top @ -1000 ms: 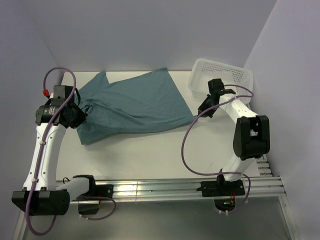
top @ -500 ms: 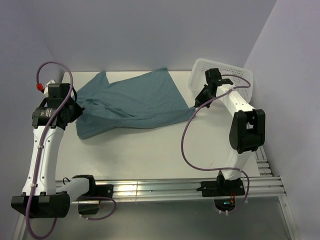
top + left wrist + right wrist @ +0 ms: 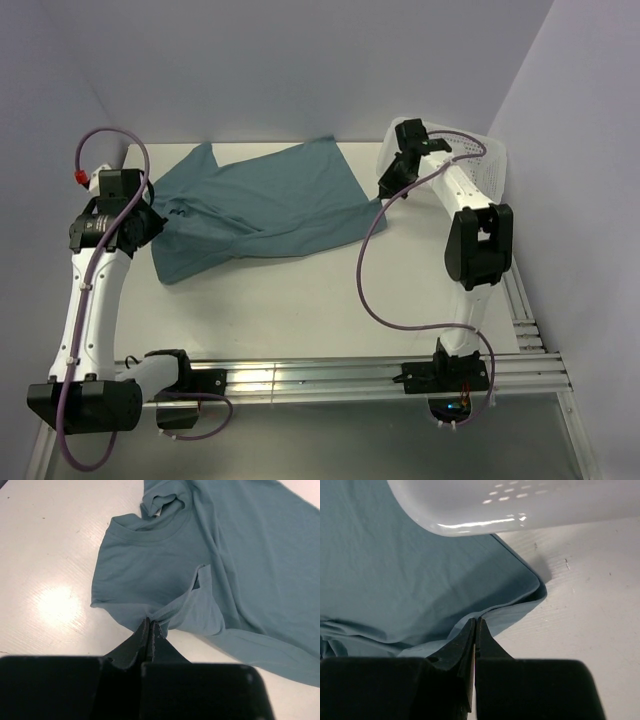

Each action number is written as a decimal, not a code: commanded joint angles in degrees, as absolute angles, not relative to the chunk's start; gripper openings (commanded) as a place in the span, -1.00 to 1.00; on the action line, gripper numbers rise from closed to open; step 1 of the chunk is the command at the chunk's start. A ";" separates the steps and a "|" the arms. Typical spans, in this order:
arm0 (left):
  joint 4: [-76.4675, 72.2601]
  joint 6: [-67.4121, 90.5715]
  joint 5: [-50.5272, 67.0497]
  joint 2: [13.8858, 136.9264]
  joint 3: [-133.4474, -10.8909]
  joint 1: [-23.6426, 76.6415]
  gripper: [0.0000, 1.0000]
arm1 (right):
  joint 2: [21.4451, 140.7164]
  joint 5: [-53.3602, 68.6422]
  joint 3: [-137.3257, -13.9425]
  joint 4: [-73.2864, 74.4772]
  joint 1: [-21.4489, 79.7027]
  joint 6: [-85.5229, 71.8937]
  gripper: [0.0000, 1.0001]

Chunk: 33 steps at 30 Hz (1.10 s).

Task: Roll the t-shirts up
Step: Fold the tshirt

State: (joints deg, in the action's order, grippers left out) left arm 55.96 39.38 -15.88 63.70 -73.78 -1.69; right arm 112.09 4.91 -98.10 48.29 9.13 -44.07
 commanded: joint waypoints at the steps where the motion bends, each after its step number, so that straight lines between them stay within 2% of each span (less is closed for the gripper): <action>1: 53.53 37.18 -16.70 63.11 -71.73 -2.11 -0.99 | 113.73 2.90 -102.48 49.92 9.58 -44.30 -1.00; 21: 47.91 30.33 -15.38 67.41 -69.79 -2.81 -0.99 | 120.76 3.43 -114.16 52.47 9.84 -45.17 -1.00; 33: 47.64 28.57 -17.23 70.93 -74.62 -2.81 -0.99 | 122.52 4.92 -116.80 52.91 9.93 -45.35 -1.00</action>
